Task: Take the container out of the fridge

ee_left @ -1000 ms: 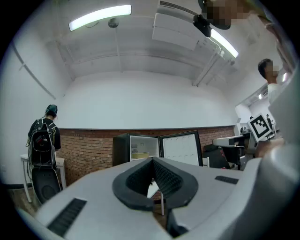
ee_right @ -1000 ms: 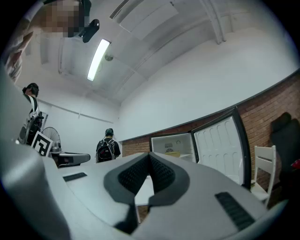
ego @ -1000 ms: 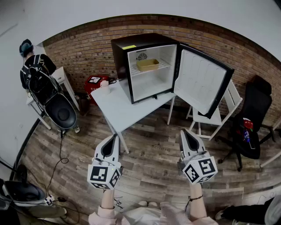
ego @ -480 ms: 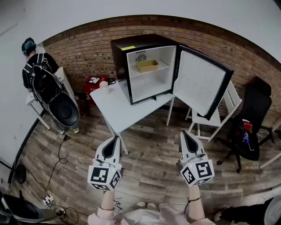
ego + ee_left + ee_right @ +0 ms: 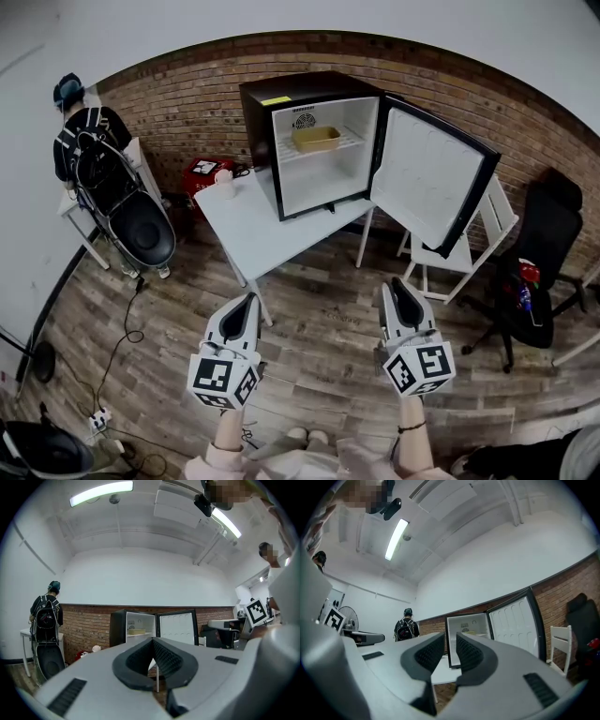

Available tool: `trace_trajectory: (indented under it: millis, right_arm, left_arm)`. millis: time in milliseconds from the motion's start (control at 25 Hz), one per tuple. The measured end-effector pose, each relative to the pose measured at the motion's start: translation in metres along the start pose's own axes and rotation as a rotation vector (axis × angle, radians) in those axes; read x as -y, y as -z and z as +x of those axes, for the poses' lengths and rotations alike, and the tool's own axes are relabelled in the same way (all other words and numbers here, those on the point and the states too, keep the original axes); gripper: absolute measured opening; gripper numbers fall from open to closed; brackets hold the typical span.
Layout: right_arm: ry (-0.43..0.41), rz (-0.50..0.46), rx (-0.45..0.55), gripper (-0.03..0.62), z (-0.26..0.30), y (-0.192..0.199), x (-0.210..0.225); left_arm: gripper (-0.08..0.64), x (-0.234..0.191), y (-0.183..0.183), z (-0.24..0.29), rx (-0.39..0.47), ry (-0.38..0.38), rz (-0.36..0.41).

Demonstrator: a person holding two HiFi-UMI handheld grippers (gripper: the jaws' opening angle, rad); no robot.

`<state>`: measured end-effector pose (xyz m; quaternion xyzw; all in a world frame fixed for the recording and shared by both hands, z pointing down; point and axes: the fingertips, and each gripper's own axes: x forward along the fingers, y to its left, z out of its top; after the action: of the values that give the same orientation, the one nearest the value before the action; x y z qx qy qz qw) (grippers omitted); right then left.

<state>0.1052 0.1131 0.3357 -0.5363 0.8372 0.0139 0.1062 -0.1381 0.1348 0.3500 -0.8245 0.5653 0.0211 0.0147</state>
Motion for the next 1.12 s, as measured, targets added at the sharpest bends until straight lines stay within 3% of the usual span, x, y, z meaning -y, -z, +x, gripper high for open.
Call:
trace_trajectory:
  millis: [320,560,880,1120]
  right_arm:
    - [-0.026,-0.020,-0.016,0.132,-0.004,0.005,0.003]
    - [-0.019,-0.070,-0.030,0.132,0.003,0.009,0.004]
    - [0.002,-0.098,-0.041,0.140,0.040,0.025,0.023]
    - [0.021,-0.179,-0.048,0.143,0.097,0.034,0.043]
  left_arm:
    - [-0.009,0.013,0.011,-0.008,-0.019,-0.019,-0.023]
    - [-0.008,0.010,0.014,-0.001,-0.024,-0.026,-0.042]
    - [-0.009,-0.005,0.029,0.042,-0.025,-0.014,-0.066]
    - [-0.009,-0.032,0.034,0.103,-0.023,0.001,-0.075]
